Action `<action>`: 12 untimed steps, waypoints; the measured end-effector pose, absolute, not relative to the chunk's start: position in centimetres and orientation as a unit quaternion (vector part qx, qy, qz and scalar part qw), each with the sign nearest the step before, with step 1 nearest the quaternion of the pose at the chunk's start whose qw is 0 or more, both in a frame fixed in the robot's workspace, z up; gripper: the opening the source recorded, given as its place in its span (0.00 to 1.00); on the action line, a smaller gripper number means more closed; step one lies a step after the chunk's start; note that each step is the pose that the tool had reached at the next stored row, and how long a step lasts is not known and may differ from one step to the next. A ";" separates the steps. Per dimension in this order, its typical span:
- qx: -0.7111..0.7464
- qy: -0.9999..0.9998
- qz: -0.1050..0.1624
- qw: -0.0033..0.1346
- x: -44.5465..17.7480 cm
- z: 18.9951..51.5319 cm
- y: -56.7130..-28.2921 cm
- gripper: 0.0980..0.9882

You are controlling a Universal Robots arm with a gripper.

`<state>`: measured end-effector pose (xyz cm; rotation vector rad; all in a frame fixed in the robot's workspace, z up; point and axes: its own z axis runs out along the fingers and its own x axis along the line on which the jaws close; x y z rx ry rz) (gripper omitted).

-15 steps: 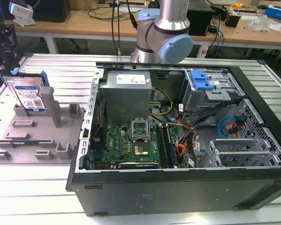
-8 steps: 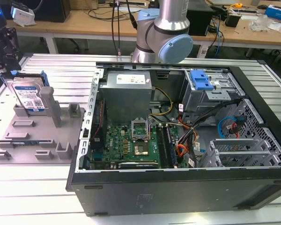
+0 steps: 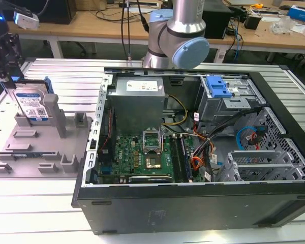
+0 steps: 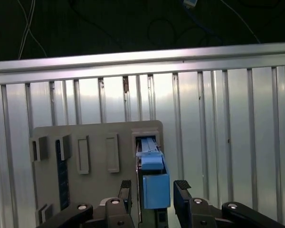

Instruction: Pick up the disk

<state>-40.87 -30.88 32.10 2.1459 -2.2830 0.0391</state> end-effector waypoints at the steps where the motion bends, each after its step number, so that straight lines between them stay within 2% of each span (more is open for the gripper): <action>1: 0.685 -0.728 0.012 0.004 -40.9 32.0 -30.9 0.43; 12: 0.686 -0.727 0.012 0.004 -41.0 30.8 -30.8 0.43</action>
